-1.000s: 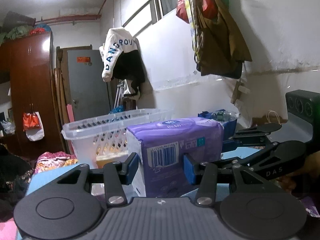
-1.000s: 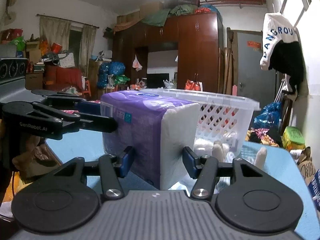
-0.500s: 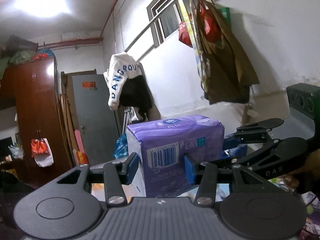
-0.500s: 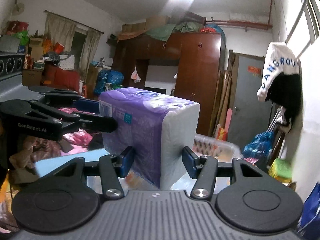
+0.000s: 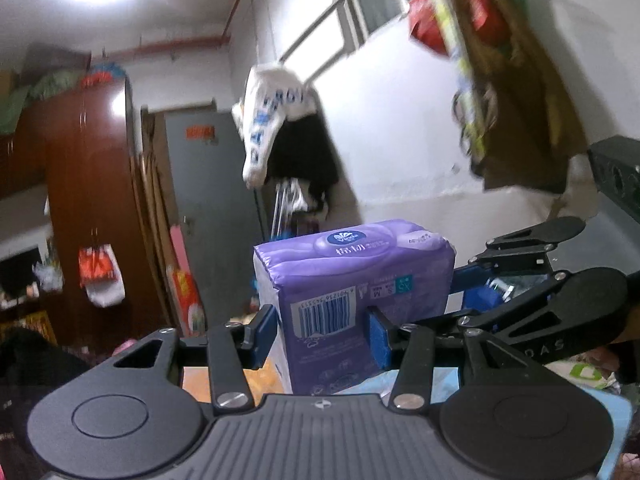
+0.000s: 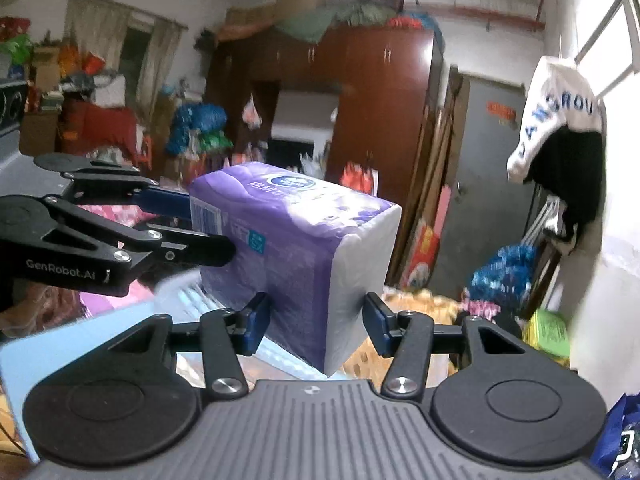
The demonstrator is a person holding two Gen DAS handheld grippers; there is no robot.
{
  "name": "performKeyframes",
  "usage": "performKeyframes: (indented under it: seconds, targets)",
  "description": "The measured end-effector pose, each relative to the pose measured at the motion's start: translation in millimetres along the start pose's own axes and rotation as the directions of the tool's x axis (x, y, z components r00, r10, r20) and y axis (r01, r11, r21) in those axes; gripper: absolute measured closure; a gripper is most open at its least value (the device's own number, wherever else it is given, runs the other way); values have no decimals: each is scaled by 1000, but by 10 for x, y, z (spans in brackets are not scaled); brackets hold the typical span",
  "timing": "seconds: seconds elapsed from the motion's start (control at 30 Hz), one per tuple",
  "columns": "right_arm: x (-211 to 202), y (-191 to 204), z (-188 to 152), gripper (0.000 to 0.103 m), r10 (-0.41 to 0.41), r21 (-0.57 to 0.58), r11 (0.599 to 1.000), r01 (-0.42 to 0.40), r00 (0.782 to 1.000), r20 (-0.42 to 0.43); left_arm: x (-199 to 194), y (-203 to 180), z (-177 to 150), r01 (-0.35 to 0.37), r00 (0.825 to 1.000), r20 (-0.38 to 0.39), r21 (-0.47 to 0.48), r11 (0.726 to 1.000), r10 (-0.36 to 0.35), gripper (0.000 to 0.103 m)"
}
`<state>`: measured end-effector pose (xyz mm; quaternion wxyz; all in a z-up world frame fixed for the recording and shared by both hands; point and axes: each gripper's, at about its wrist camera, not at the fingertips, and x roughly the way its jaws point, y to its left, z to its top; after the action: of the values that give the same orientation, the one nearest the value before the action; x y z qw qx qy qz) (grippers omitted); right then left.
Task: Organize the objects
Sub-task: 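Lift the tissue pack with both grippers and lower it into the basket, then move both grippers down toward the white socks beside the basket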
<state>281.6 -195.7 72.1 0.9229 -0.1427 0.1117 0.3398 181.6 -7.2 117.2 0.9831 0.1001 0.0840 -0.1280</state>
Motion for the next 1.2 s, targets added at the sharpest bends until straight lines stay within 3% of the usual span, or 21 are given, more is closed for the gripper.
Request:
performKeyframes:
  seconds: [0.27, 0.57, 0.87, 0.93, 0.97, 1.0, 1.1, 1.2]
  targets:
    - [367, -102, -98, 50, -9, 33, 999, 13, 994, -111, 548, 130, -91, -19, 990, -141, -46, 999, 13, 51]
    - [438, -181, -99, 50, -45, 21, 999, 50, 978, -205, 776, 76, -145, -22, 977, -212, -60, 998, 9, 51]
    - [476, -220, -62, 50, -46, 10, 999, 50, 974, -220, 911, 108, -206, -17, 966, -259, -79, 997, -4, 47]
    - [372, -222, -26, 34, -100, 1, 995, 102, 977, -188, 870, 99, -218, -60, 969, -244, -58, 997, 44, 35]
    - [309, -244, -8, 14, -122, 6, 992, 125, 979, -165, 811, 97, -224, -89, 970, -232, -47, 995, 75, 28]
    - [177, -245, -21, 0, -141, 20, 989, 145, 982, -126, 732, 92, -227, -114, 971, -216, -35, 993, 104, 17]
    - [-271, -243, -143, 0, -131, 112, 985, 134, 991, -36, 336, 89, -256, -173, 974, -154, -28, 984, 167, 16]
    - [-676, -209, -483, 0, -127, 191, 974, 123, 992, 7, -135, 90, -389, -181, 979, -110, -59, 982, 174, 12]
